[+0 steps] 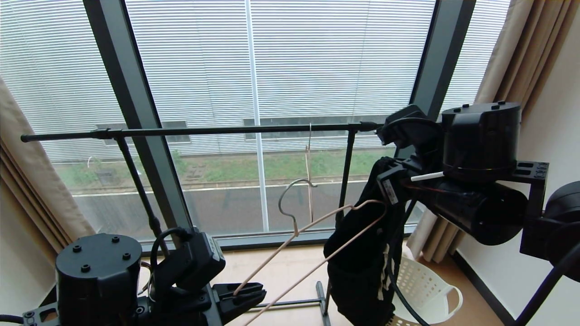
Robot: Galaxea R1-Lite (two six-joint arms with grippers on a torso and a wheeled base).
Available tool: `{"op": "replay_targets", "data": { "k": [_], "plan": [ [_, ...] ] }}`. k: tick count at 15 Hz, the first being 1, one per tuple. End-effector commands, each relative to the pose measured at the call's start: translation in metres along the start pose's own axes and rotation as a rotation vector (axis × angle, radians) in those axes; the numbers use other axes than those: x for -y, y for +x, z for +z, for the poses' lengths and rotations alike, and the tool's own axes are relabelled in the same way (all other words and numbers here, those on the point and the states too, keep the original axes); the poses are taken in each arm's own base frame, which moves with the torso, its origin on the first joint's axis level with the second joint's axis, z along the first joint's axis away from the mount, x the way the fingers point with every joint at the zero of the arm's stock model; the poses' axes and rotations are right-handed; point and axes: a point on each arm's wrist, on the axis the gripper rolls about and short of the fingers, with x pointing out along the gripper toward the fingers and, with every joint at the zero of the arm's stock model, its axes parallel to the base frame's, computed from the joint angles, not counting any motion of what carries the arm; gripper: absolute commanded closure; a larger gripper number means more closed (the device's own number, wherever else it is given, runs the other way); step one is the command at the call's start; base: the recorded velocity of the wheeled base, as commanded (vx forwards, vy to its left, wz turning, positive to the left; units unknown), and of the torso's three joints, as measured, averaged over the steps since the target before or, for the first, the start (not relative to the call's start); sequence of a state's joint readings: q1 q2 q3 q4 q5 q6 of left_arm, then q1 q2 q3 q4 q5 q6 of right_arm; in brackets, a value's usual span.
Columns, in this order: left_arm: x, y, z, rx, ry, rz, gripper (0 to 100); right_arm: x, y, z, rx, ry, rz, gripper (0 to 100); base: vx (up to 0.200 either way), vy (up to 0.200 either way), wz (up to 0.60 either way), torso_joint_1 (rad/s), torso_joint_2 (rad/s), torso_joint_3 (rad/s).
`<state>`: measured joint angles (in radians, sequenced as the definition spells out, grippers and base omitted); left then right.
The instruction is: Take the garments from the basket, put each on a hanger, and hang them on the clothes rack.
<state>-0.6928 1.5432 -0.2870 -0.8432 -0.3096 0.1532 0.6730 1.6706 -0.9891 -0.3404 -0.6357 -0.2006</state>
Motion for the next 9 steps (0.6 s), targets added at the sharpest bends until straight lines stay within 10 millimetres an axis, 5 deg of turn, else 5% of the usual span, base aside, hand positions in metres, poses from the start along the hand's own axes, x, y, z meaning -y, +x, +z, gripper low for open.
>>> {"op": "replay_targets", "data": {
  "k": [1, 9],
  "plan": [
    [0.002, 0.003, 0.0, -0.005, 0.006, -0.012, 100, -0.008, 0.003, 0.002, -0.001, 0.007, 0.0, 100, 0.0, 0.0, 0.0, 0.0, 0.0, 0.0],
    [-0.035, -0.003, 0.0, 0.003, -0.053, 0.153, 100, -0.002, -0.008, 0.004, 0.017, 0.022, -0.003, 100, 0.0, 0.0, 0.0, 0.0, 0.0, 0.0]
  ]
}}
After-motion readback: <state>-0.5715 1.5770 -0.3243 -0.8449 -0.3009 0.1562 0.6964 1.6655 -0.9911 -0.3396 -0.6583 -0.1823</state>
